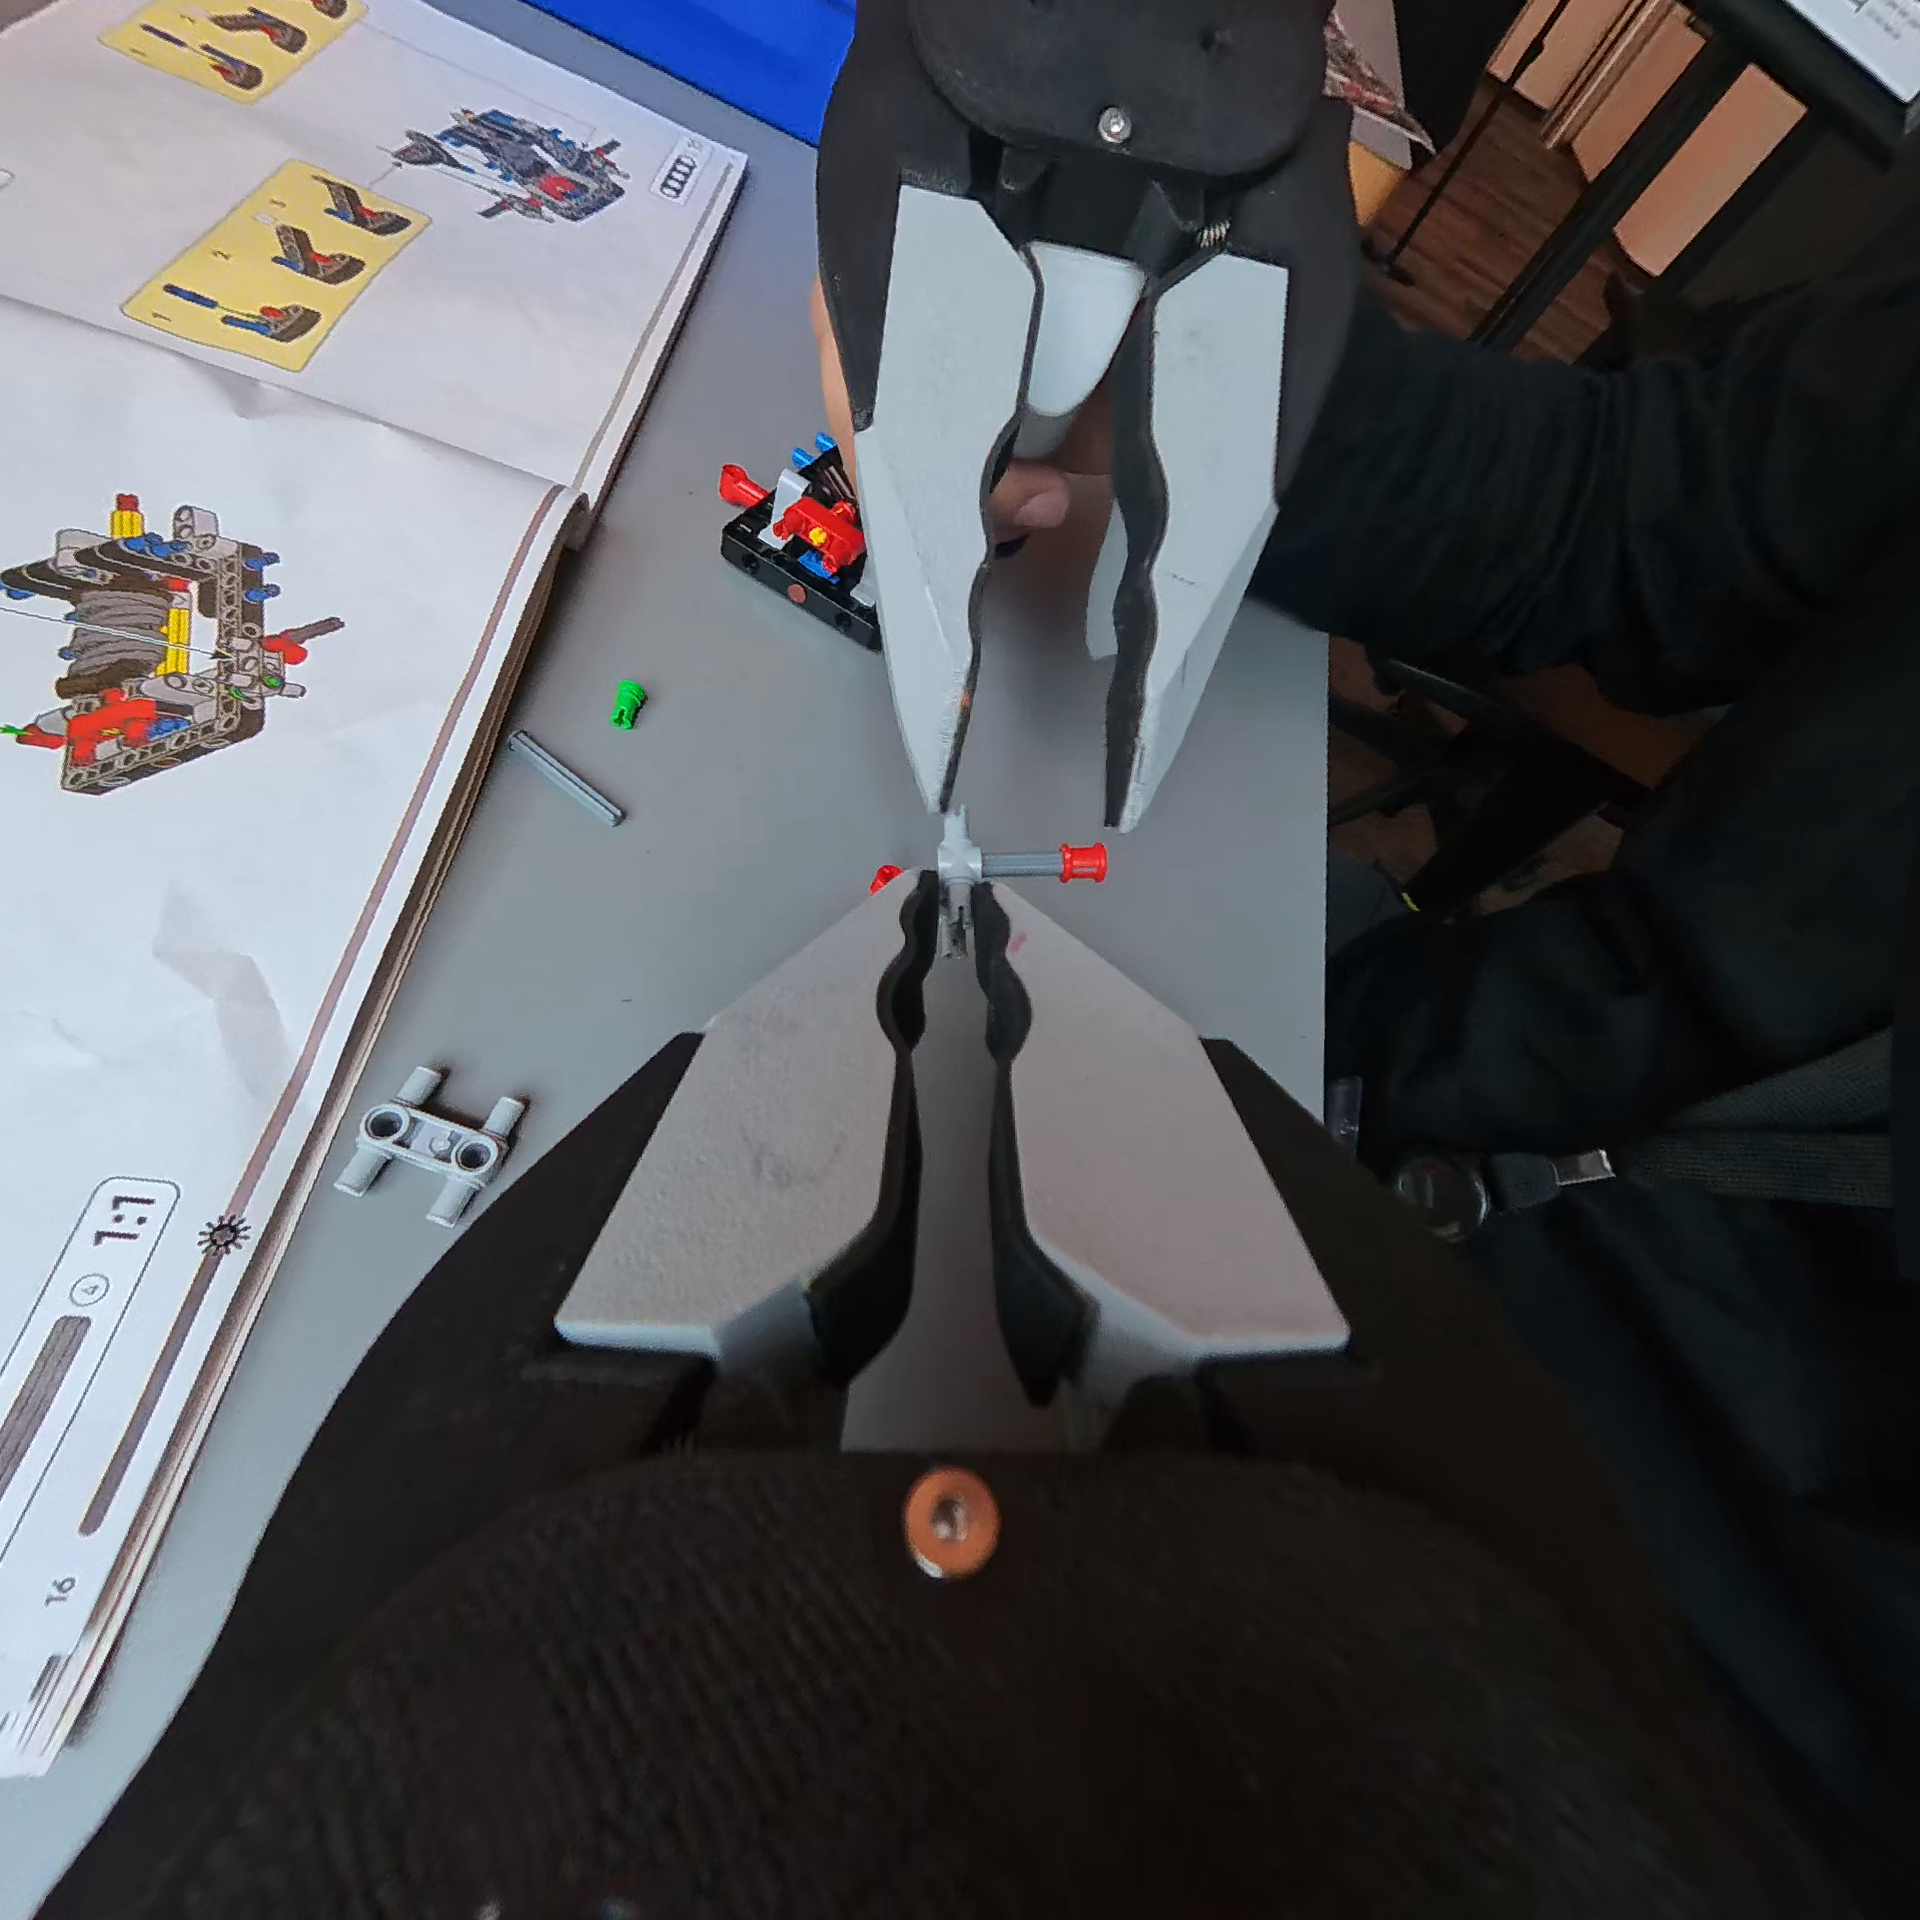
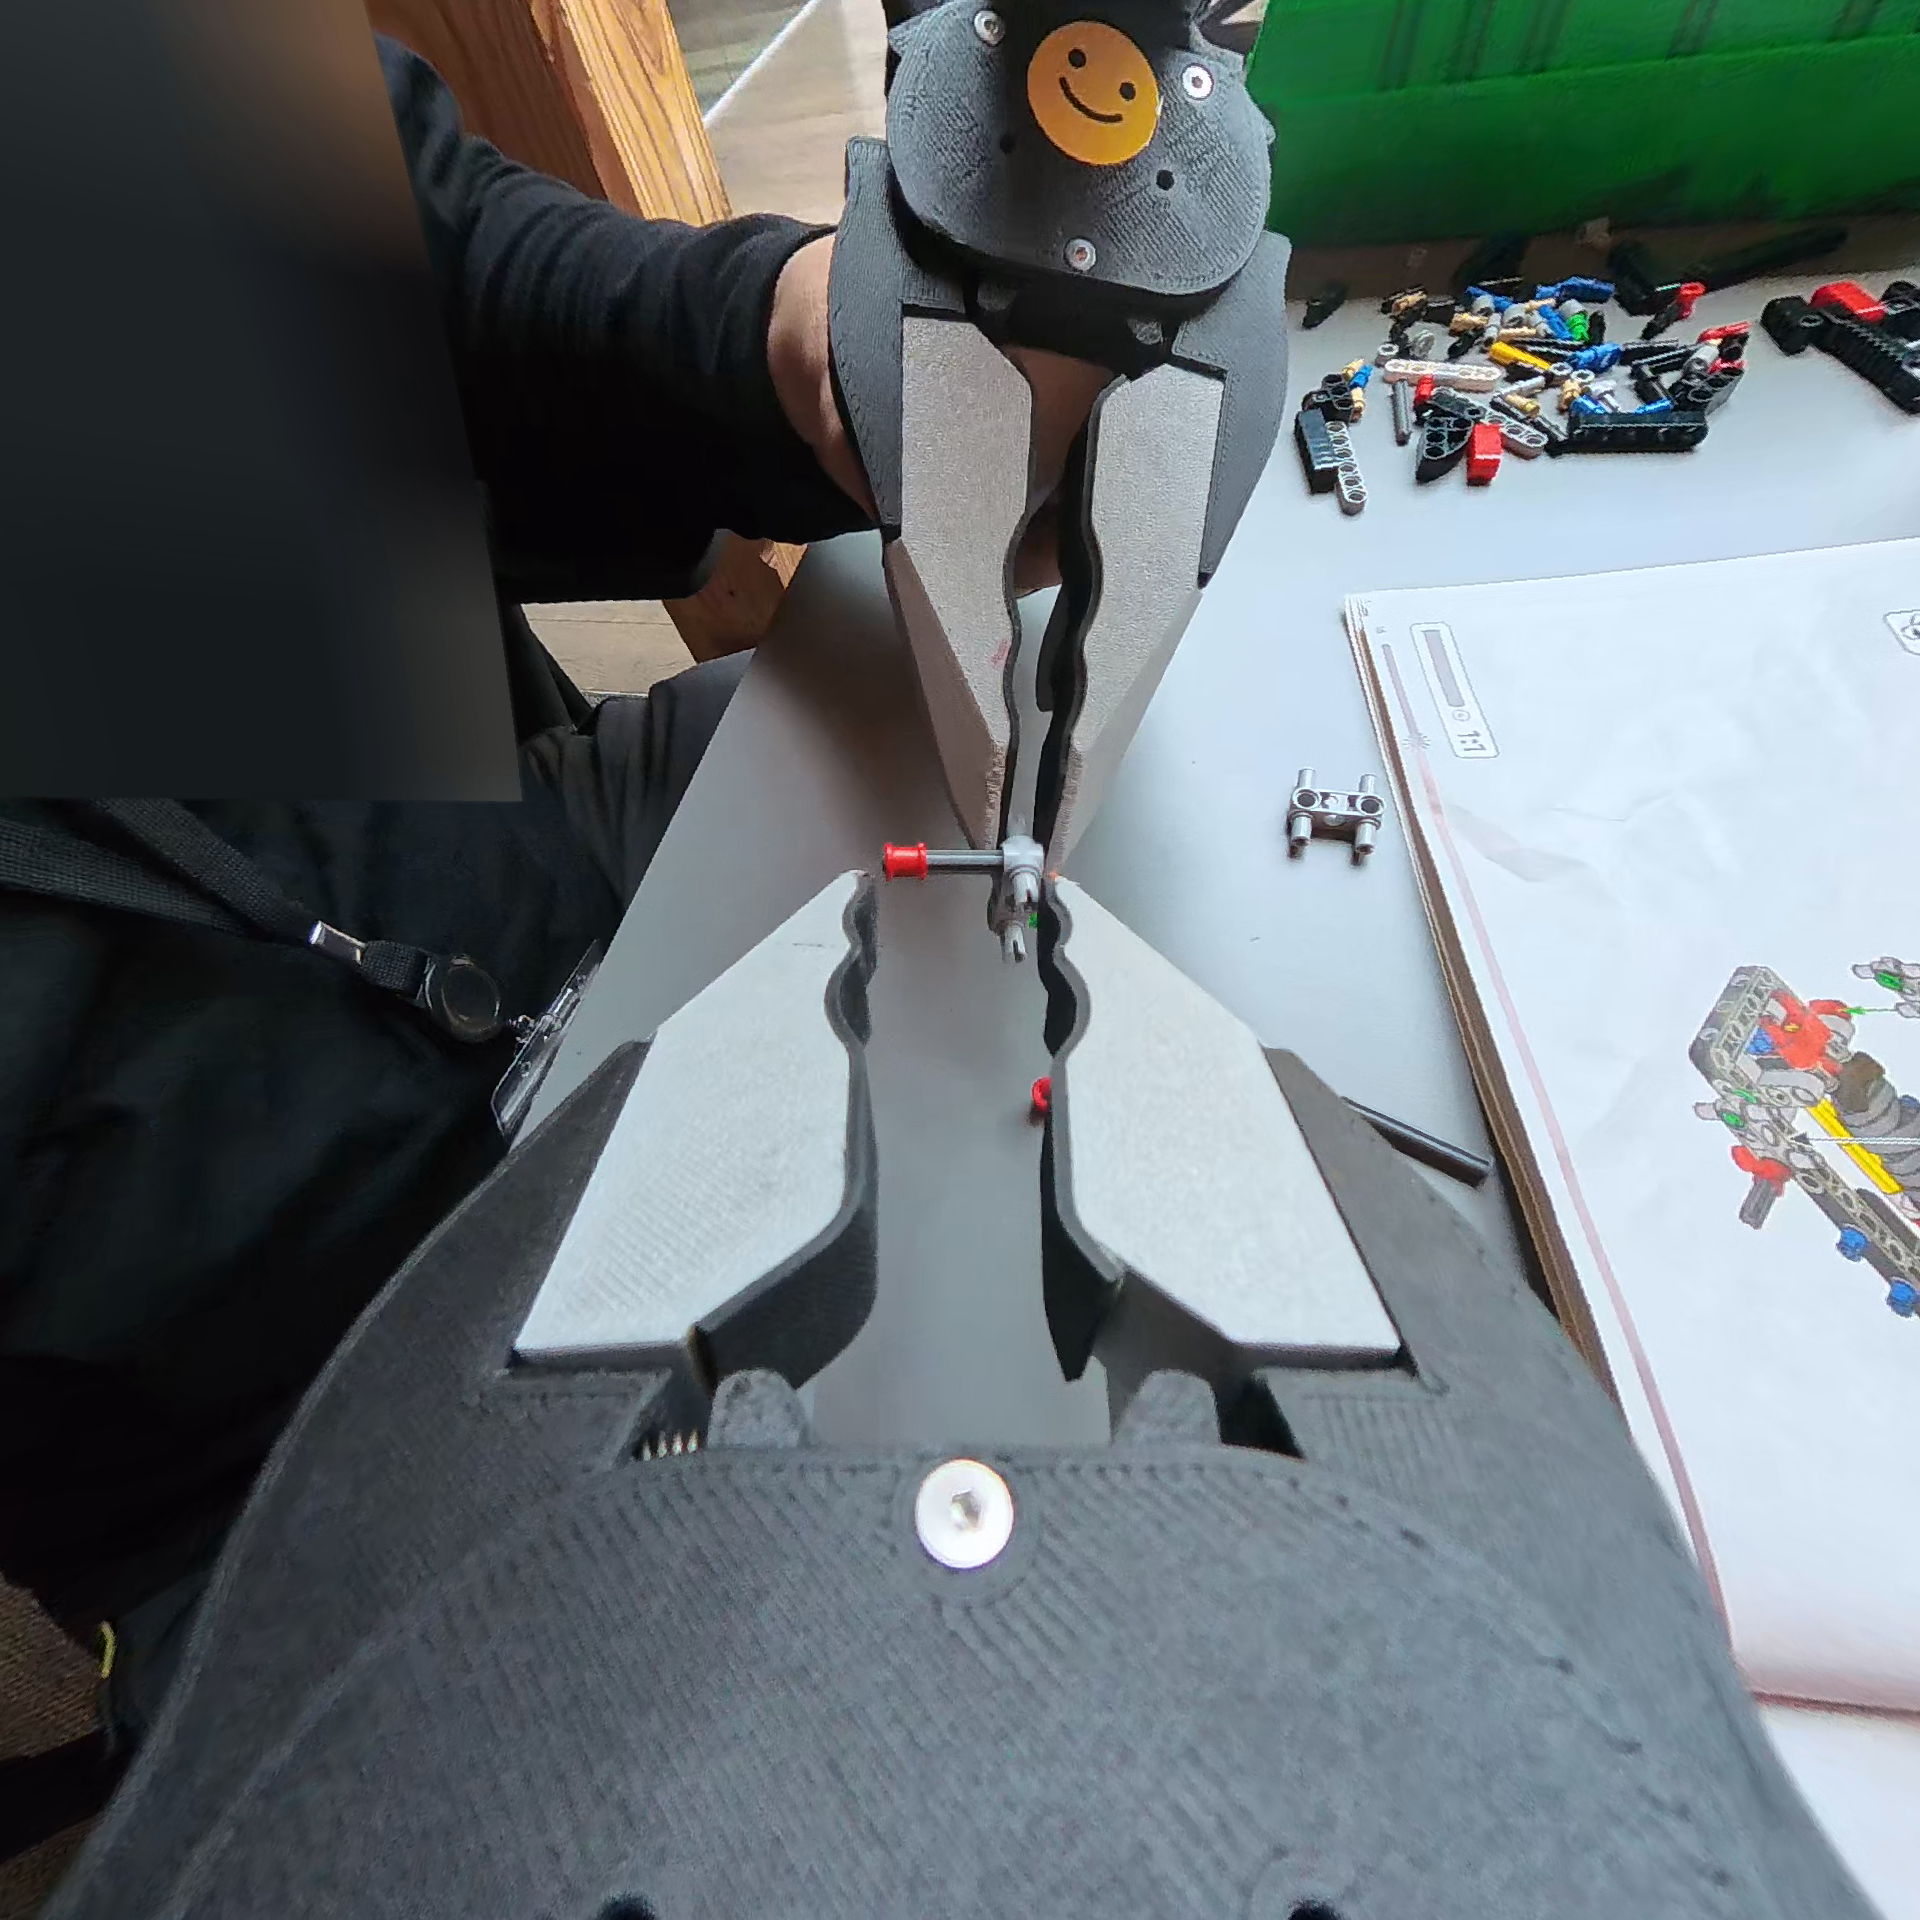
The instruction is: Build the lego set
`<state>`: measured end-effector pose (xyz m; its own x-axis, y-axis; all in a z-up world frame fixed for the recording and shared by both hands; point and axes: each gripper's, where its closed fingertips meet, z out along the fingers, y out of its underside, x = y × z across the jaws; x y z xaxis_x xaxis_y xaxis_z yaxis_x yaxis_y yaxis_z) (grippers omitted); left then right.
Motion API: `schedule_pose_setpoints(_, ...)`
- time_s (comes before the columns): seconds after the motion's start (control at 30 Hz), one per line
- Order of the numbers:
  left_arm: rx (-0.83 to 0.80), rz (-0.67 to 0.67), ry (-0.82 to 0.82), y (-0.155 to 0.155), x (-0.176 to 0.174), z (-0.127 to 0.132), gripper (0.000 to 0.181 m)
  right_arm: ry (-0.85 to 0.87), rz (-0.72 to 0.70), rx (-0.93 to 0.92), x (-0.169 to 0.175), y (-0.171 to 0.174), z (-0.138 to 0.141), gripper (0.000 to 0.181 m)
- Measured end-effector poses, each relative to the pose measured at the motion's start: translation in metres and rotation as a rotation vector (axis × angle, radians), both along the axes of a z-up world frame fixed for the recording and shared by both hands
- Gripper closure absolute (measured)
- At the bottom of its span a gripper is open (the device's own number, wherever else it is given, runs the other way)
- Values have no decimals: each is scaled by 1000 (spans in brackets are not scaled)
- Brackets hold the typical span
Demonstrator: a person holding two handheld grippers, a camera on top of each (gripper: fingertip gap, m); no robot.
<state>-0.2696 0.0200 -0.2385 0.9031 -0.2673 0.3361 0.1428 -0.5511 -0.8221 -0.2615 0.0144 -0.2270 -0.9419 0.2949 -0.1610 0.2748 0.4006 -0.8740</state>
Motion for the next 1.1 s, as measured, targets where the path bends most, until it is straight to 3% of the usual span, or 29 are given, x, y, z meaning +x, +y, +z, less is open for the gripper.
schedule_pose_setpoints(0.47,27,31,-37,2,-2,7,177,-47,-1,-61,-1,-4,3,145)
schedule_pose_setpoints(0.57,36,31,-45,3,-2,9,177,-33,-15,-57,-3,-3,3,152)
schedule_pose_setpoints(1.1,71,28,-94,3,-1,16,177,-60,-1,-125,-2,-3,12,151)
